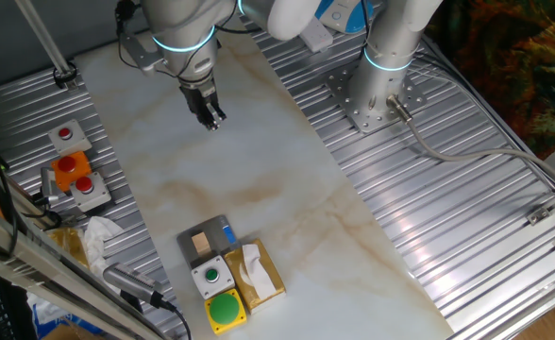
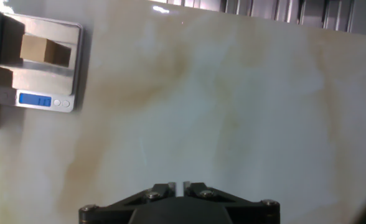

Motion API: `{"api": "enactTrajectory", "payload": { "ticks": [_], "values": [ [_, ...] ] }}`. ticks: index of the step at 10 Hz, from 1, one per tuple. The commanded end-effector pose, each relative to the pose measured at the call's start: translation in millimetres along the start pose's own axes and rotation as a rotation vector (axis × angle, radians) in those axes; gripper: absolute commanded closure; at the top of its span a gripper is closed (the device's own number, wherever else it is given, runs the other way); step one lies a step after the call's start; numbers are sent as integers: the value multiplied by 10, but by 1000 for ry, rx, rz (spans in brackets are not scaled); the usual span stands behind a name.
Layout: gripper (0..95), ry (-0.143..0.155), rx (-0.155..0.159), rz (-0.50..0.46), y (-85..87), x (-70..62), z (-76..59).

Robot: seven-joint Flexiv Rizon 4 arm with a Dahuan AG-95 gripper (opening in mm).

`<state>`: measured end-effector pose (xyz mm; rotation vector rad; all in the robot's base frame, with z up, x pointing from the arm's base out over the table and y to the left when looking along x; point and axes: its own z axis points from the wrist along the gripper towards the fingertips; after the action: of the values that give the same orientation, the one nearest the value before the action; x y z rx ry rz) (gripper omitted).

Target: Remove the object from the scale

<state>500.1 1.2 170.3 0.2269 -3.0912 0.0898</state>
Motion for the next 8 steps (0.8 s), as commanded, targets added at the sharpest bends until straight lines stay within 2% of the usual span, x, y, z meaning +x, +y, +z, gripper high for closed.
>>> {"api": "enactTrajectory", "payload": {
  "ticks": [1,2,4,6,8],
  "values": [
    [950,-8,-17,23,45,-52,96],
    [950,-13,-16,27,116,-83,180],
    [950,-28,-13,48,420,-134,439],
    [950,-62,-7,74,812,-141,785],
    [950,-79,-4,84,964,-146,980]
  ]
}}
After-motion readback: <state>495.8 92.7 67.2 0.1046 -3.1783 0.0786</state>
